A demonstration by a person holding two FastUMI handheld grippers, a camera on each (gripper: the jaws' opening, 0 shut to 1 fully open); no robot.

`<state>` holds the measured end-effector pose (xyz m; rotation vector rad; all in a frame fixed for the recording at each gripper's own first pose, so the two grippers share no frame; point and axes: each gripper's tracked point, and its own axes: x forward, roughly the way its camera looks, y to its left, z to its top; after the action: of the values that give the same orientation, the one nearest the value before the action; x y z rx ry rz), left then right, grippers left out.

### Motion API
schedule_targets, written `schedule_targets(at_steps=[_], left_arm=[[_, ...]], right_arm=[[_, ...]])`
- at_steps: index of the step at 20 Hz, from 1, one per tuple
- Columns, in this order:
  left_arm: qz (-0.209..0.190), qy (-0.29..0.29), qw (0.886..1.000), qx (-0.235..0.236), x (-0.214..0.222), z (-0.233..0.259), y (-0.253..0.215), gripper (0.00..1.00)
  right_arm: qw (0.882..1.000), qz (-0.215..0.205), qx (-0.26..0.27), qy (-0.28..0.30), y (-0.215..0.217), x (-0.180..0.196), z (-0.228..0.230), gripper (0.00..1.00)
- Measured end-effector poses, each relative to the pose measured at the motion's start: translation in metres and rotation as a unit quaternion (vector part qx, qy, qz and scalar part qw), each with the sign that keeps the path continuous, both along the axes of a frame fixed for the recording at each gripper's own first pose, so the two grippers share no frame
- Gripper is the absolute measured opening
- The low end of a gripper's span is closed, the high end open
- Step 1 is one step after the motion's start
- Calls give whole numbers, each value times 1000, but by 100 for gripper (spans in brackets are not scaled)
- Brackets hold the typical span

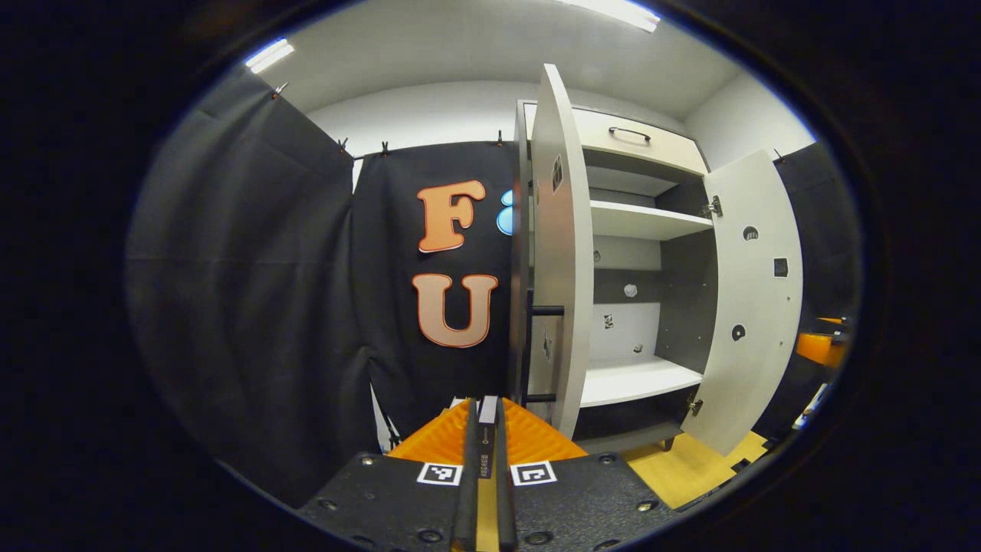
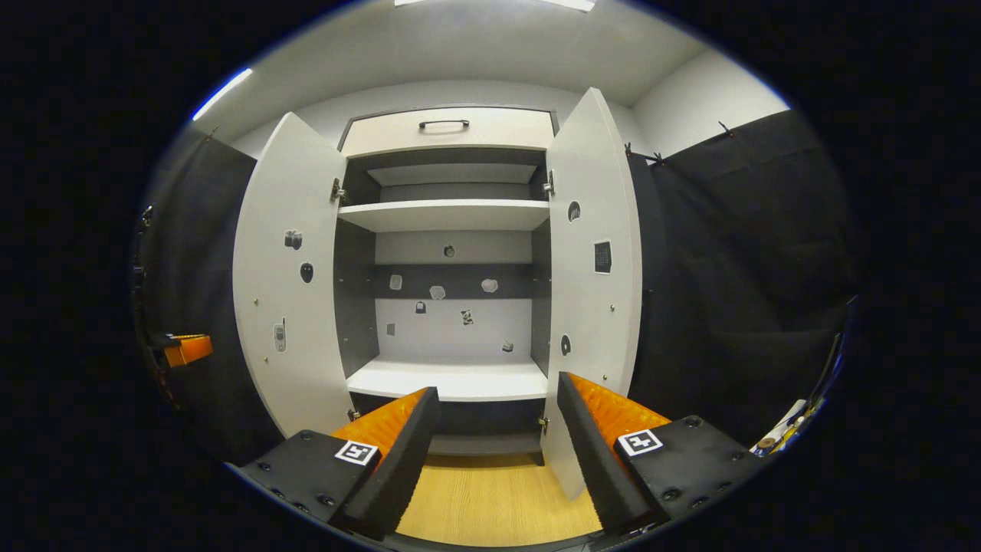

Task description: Open the right door of the double-door shoe cabinet with the right hand, and open the left door with the left hand.

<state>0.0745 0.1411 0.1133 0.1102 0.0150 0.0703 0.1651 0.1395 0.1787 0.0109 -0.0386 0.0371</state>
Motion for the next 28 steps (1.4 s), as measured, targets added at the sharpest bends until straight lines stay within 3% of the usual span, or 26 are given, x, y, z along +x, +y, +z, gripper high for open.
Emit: schedule_targets(at_steps=[1,2,3,4,6,9,14,16,28], left_arm=[[5,-3,1000,6,-9,3,0,22],[7,-4,1000,10,-14,4,-1,22],[12,-4,1000,11,-20,5,-2,35],[15,-4,1000,5,-25,6,-4,39],[4,-5,1000,-13,-32,6,-19,47],[-28,-3,999,-25,-35,5,-46,72],[-60,0,998,-33,-36,1,-77,83],[-71,0,997,-25,-37,0,-86,96],[-59,0,998,-18,-29,-4,-86,94]], right_arm=[[1000,-2,-5,0,0,0,-1,98],[1000,-1,-9,2,2,0,-3,98],[1000,0,-11,3,3,1,-4,98],[1000,1,-11,2,4,2,-3,98],[1000,3,-8,0,5,0,-3,98],[1000,4,-9,1,7,1,-5,98],[1000,1,-11,0,6,-4,-5,98],[1000,0,-12,1,6,-6,-5,98],[1000,-9,-11,2,2,-11,-6,99]])
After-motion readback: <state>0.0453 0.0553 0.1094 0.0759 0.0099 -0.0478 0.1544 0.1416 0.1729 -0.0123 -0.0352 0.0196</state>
